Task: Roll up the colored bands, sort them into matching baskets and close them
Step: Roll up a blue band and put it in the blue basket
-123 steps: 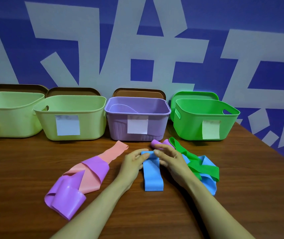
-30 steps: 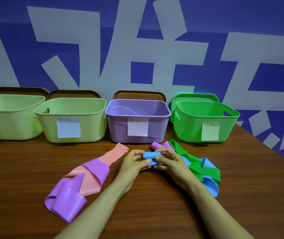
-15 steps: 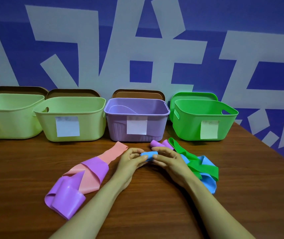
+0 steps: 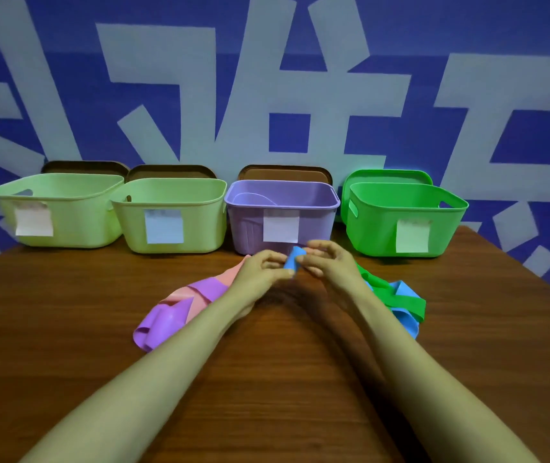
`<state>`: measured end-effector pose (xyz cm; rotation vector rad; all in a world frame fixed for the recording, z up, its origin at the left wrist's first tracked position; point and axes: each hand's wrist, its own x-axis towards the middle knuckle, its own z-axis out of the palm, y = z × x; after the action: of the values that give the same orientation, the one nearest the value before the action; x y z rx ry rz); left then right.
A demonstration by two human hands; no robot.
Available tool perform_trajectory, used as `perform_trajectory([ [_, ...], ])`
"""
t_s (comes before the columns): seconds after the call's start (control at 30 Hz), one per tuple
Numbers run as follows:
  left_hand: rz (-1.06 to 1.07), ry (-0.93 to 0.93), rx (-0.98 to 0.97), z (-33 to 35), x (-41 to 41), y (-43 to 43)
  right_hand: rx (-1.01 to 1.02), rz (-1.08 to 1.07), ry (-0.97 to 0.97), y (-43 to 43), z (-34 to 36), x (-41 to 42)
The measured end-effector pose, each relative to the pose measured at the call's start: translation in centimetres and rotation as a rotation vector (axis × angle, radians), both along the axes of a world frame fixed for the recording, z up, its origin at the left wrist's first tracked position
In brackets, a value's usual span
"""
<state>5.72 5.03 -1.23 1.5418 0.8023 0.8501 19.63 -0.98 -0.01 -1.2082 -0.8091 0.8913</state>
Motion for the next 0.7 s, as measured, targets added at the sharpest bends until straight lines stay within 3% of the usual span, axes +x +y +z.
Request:
perform_trajectory([
  [0.17, 0.034, -0.173, 0.0, 5.6, -2.0, 1.7, 0.159, 0.03, -0.122, 2.9, 5.4, -1.7],
  [0.33, 0.067, -0.241, -0.033, 9.8, -2.0, 8.3, 0.126, 0.125, -0.107, 10.4, 9.6, -1.1],
  [0.7, 0.245, -0.172, -0.385, 16.9, -4.9, 18.3, -0.298, 0.287, 0.096, 22.0, 16.6, -4.0],
])
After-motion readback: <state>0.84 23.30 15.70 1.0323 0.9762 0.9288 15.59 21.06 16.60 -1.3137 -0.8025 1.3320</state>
